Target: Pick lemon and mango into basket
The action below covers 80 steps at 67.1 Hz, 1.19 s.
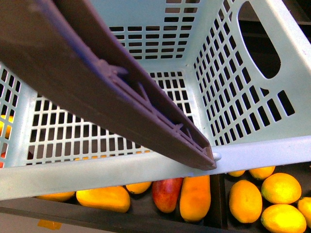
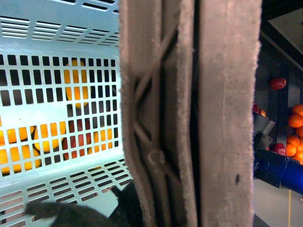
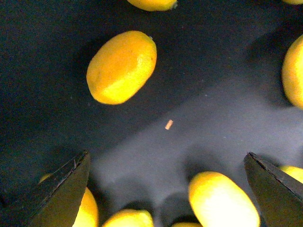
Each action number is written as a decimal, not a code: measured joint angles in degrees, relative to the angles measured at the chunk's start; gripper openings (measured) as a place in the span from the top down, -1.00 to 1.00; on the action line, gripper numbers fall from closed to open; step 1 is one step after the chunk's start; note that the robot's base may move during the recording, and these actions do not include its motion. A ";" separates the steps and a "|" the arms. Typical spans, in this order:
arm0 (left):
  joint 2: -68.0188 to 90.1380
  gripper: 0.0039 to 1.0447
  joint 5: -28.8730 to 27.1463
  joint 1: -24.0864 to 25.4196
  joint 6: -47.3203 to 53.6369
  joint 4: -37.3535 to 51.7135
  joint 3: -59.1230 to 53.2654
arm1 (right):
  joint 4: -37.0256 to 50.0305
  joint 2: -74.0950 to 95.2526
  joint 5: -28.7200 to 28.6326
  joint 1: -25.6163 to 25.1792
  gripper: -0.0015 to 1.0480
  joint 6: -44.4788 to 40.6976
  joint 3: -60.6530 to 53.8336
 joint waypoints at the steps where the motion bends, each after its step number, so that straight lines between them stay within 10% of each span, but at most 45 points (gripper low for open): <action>1: 0.00 0.74 0.00 0.00 0.00 0.00 0.00 | -0.39 0.57 0.13 0.07 -0.83 0.46 0.79; 31: 0.00 0.74 0.00 0.00 0.00 0.00 0.00 | -13.90 19.78 2.19 1.31 -0.83 22.75 27.61; 65: 0.00 0.74 0.00 0.00 0.00 0.00 0.00 | -20.28 27.21 2.47 1.07 -0.83 27.67 39.08; 80: 0.00 0.74 -0.02 0.00 0.00 0.00 0.00 | -21.09 28.46 2.43 1.07 -0.30 27.61 38.58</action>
